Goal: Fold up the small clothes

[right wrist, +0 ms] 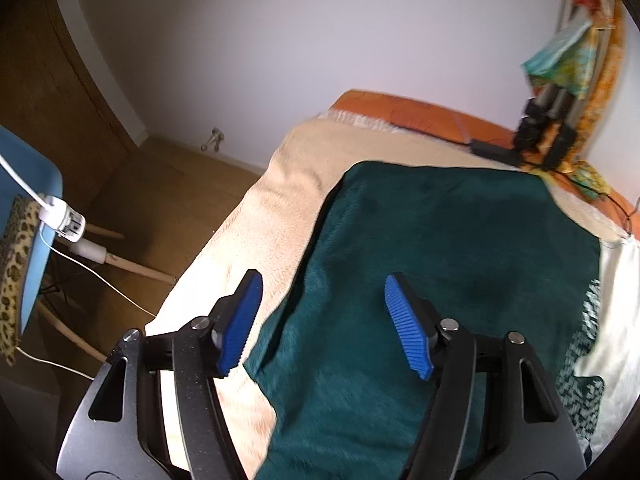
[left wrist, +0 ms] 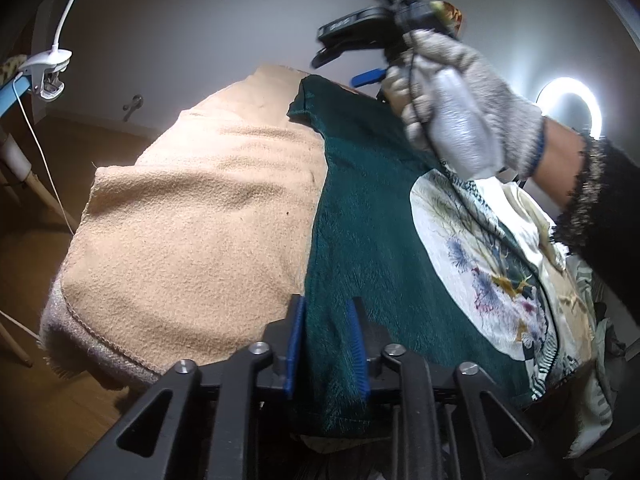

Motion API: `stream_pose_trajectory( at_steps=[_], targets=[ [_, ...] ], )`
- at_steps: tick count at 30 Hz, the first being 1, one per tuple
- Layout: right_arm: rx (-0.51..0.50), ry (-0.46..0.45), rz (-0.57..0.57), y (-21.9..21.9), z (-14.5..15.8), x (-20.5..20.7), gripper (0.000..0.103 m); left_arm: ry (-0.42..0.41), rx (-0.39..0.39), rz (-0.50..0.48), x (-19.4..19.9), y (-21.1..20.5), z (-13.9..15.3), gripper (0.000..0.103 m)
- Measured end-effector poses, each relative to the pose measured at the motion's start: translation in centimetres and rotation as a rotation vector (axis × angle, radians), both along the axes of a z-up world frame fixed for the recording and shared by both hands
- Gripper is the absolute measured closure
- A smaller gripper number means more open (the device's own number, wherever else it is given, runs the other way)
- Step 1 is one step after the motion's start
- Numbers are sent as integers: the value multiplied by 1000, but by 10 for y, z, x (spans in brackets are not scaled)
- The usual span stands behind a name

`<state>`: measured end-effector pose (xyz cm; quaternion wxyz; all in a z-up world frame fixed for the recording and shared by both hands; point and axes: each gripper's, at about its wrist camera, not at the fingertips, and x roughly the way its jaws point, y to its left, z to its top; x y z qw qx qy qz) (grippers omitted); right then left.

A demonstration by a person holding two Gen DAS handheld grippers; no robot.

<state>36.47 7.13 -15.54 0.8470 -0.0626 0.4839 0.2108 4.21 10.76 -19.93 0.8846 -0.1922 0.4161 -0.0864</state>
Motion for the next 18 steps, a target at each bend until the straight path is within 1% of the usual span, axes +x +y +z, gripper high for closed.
stream_pose_trajectory(
  at_steps=[2, 3, 5, 7, 9, 10, 12, 14, 15, 18],
  targets=[
    [-19, 17, 9, 9, -9, 5, 38, -13, -39, -18, 1, 1, 1, 96],
    [-32, 23, 15, 14, -13, 6, 38, -15, -58, -32, 2, 0, 1, 96],
    [-59, 29, 29, 20, -21, 8, 38, -22, -53, -44, 2, -5, 4, 98],
    [-99, 33, 41, 25, -29, 9, 41, -28, -55, -58, 4, -10, 5, 101],
    [-144, 42, 47, 29, -36, 10, 56, -38, -69, -70, 4, -14, 7, 102],
    [-165, 45, 50, 30, -39, 10, 59, -39, -70, -72, 5, -15, 7, 102],
    [-190, 52, 55, 29, -44, 10, 71, -42, -72, -78, 6, -17, 9, 103],
    [-189, 51, 59, 27, -46, 11, 76, -53, -76, -84, 7, -18, 11, 103],
    [-186, 46, 62, 27, -46, 10, 83, -57, -78, -85, 6, -18, 12, 103],
    [-171, 46, 67, 23, -43, 11, 96, -66, -83, -93, 9, -19, 15, 103]
  ],
)
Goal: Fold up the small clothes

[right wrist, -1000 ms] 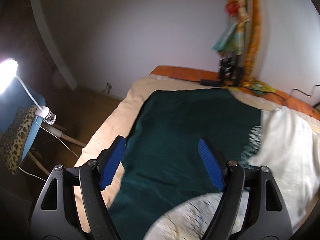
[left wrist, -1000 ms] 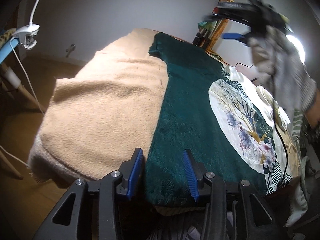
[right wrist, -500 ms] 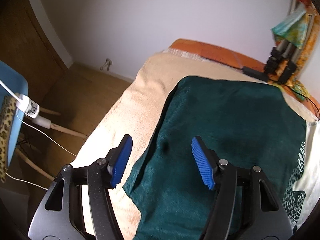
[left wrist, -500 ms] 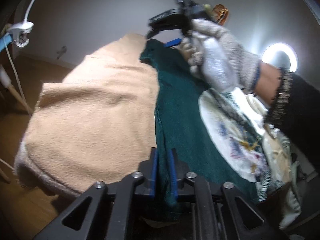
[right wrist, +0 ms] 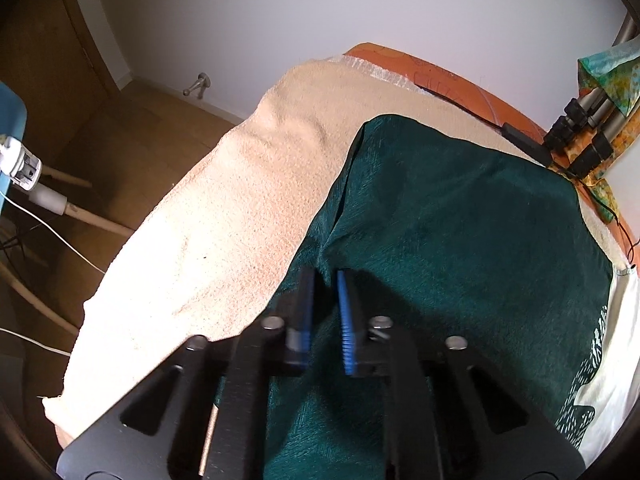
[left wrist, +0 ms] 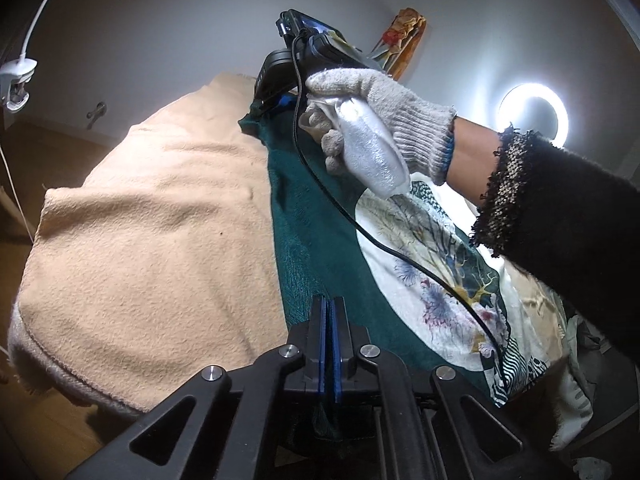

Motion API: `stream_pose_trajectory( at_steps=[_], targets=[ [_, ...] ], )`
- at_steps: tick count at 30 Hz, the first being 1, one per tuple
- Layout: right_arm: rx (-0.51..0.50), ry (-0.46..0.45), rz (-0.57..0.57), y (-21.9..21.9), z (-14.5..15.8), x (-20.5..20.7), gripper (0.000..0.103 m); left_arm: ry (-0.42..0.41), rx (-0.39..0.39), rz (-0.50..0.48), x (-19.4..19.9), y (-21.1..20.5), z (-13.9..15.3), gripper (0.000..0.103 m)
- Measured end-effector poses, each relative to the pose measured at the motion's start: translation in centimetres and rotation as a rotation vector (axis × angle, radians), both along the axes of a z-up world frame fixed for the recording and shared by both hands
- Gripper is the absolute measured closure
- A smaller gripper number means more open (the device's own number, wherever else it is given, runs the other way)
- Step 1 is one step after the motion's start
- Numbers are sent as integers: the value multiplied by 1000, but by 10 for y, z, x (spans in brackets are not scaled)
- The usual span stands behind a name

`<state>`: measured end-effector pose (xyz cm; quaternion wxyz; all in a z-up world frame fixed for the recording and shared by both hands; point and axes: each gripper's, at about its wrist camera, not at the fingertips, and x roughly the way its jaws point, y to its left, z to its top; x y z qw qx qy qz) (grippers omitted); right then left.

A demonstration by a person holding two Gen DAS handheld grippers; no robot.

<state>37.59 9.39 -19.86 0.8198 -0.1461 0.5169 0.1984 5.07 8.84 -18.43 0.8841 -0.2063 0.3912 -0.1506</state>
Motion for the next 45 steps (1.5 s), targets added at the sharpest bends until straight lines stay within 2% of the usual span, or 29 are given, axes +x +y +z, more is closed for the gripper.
stream_pose_trajectory(
  at_steps=[7, 13, 20, 26, 30, 31, 32, 33, 35, 38, 42, 45],
  targets=[
    [203, 25, -73, -46, 24, 5, 99, -41, 10, -32, -1, -13, 15, 103],
    [373, 4, -140, -115, 49, 5, 99, -67, 25, -85, -1, -38, 26, 103],
    [475, -11, -270, -213, 58, -2, 99, -96, 67, -199, 5, -91, 38, 103],
    [487, 30, -402, -270, 39, 12, 99, -76, 117, -282, 9, -131, 32, 103],
    [407, 44, -486, -289, 30, 16, 98, -65, 139, -332, 8, -147, 30, 103],
    [379, 32, -485, -293, 31, 15, 98, -64, 147, -339, 7, -149, 31, 99],
    [350, 15, -483, -295, 34, 13, 90, -60, 146, -351, 6, -149, 32, 87],
    [330, 3, -482, -297, 35, 11, 74, -54, 137, -365, 5, -150, 34, 80],
    [298, -47, -472, -303, 44, 2, 59, -67, 123, -365, -1, -148, 39, 76],
    [280, -92, -448, -312, 58, -12, 59, -87, 120, -359, -9, -139, 49, 75],
    [297, -137, -421, -329, 76, -39, 59, -118, 156, -296, -11, -121, 58, 75],
    [290, -163, -402, -337, 89, -57, 59, -96, 156, -247, -2, -99, 59, 75]
  ],
)
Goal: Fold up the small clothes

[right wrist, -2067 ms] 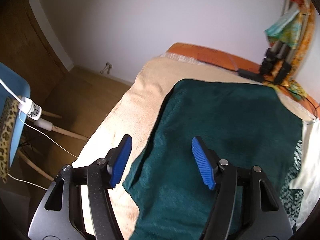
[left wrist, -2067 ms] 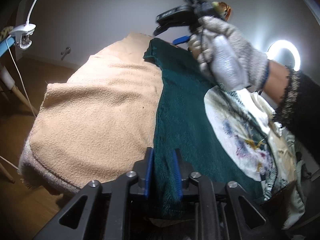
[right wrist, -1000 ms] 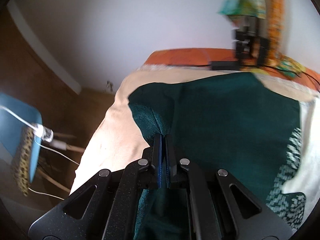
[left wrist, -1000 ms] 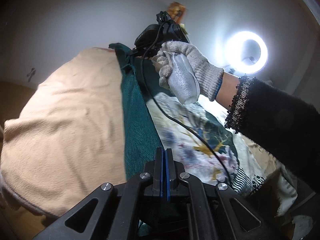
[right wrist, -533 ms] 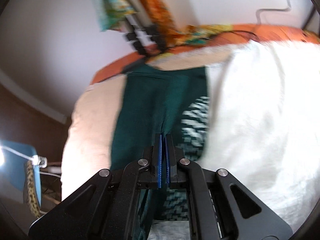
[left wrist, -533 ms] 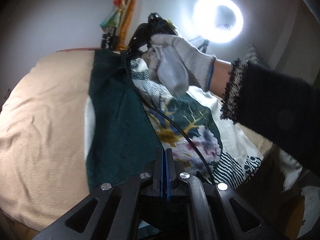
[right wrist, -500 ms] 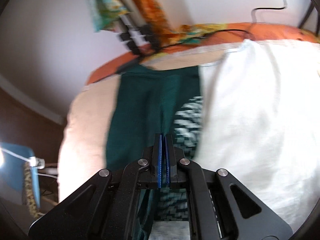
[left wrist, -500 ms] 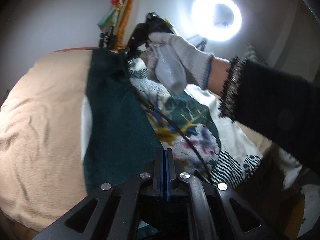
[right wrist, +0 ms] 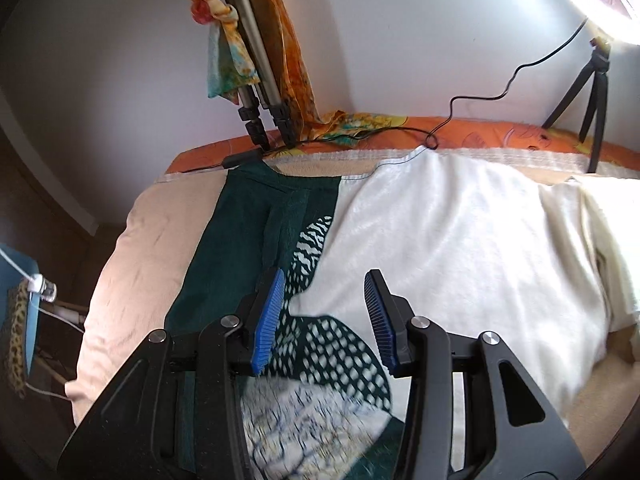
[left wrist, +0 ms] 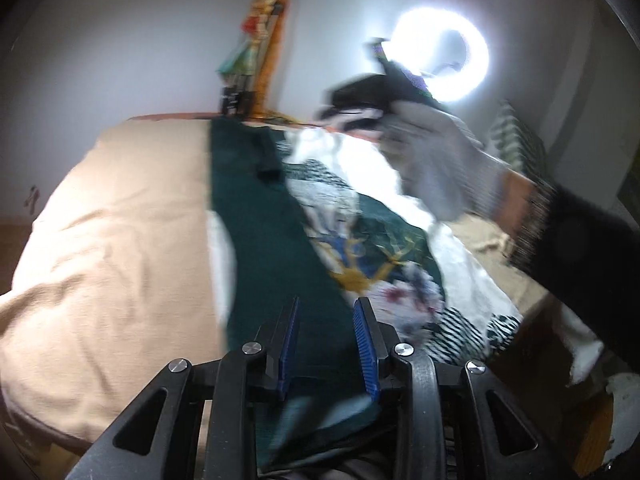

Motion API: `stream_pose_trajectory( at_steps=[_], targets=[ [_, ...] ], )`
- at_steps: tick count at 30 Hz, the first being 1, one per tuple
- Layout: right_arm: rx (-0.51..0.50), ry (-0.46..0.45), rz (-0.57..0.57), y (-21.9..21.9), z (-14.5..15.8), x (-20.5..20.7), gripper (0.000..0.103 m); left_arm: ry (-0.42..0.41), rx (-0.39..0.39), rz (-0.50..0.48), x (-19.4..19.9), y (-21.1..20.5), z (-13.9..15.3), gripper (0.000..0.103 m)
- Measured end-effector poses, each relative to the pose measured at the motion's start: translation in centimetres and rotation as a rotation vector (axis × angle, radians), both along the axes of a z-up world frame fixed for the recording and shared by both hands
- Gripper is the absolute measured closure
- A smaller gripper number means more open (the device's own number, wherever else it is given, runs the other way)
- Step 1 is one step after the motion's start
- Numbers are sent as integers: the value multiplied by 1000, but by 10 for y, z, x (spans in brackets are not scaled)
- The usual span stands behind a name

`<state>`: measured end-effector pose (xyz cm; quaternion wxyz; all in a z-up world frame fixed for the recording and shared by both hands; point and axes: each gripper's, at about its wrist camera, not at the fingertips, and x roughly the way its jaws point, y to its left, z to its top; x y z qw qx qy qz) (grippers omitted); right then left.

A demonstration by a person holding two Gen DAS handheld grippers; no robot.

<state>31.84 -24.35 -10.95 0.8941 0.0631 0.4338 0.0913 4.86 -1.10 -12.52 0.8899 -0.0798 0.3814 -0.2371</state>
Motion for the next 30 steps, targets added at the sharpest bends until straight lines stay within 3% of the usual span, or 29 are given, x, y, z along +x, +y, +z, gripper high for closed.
stream_pose_trajectory(
  at_steps=[7, 14, 18, 20, 27, 30],
  targets=[
    [4, -70, -13, -43, 35, -58, 59, -25, 11, 55, 19, 38, 17, 76],
    [-9, -111, -34, -91, 63, -121, 59, -36, 40, 17, 18, 28, 24, 77],
    [-25, -142, -34, -105, 76, -154, 59, 38, 64, -32, 10, 21, -1, 77],
    [-24, -154, -35, -113, 82, -170, 59, 124, 21, -60, 6, 23, -21, 77],
    [44, -93, 97, -92, 72, -212, 58, 209, 14, -141, -28, 19, -50, 79],
    [44, -31, 173, -61, 52, -229, 44, 206, 27, -174, -46, 16, -52, 80]
  ],
)
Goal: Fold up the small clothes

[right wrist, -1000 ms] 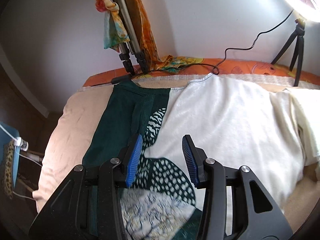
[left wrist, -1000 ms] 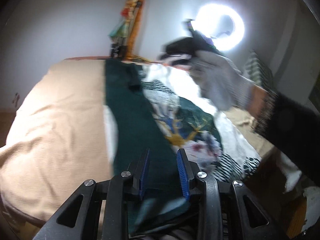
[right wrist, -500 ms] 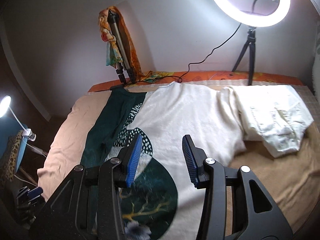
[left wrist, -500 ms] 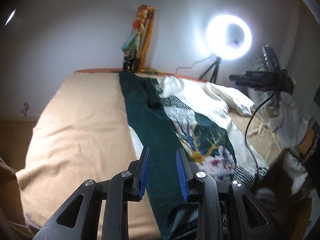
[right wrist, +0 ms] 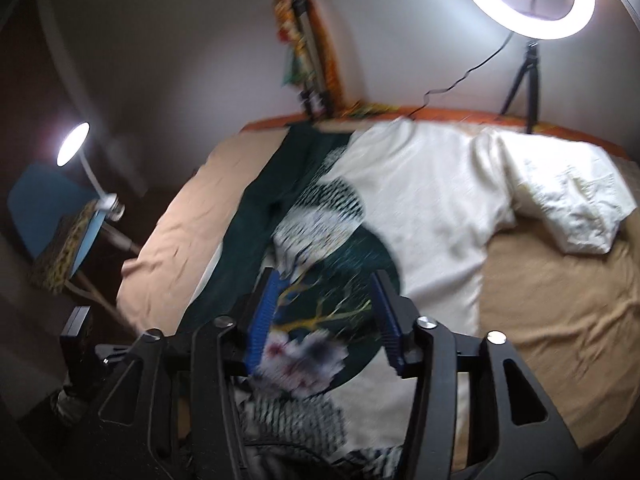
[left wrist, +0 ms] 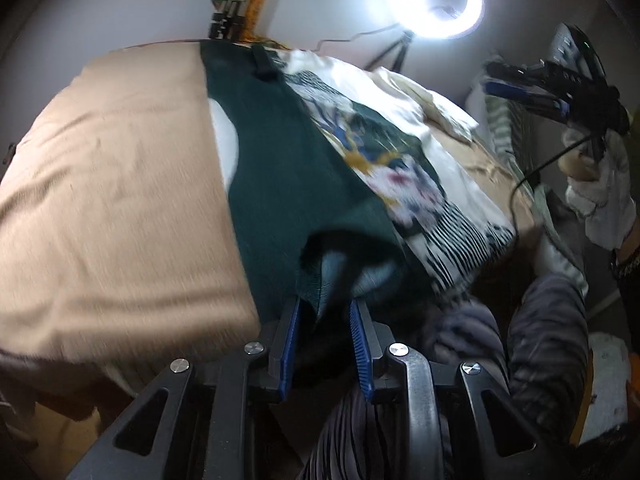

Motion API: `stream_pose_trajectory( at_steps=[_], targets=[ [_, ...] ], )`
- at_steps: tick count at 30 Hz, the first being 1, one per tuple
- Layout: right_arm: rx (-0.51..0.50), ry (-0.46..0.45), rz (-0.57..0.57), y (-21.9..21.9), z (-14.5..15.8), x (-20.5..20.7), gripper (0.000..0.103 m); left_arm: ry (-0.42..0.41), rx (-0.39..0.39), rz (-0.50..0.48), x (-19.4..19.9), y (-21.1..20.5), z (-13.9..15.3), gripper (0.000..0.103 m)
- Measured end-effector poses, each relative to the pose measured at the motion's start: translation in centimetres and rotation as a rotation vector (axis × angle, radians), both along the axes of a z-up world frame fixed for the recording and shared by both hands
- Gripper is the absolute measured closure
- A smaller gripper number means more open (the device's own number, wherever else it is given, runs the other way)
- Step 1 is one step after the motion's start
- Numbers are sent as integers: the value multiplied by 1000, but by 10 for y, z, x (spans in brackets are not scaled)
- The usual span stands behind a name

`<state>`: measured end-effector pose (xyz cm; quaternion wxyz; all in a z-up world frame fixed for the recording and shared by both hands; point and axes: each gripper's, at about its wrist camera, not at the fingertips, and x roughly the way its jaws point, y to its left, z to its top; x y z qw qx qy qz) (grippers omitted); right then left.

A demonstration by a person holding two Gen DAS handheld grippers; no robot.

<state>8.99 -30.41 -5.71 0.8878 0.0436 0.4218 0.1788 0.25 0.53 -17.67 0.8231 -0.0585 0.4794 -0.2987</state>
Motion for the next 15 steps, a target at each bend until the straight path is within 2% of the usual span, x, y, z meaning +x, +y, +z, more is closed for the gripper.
stream_pose_trajectory(
  at_steps=[2, 6, 11, 15],
  targets=[
    [16, 75, 39, 22, -22, -11, 40, -16, 4, 0, -9, 4, 2, 80],
    [51, 242, 112, 65, -71, -33, 40, -66, -8, 47, -13, 23, 13, 80],
    [17, 376, 116, 103, -119, -41, 40, -95, 10, 66, -9, 40, 16, 79],
    [75, 457, 119, 114, -143, -43, 41, -120, 44, 6, -6, 36, 11, 77]
  ],
)
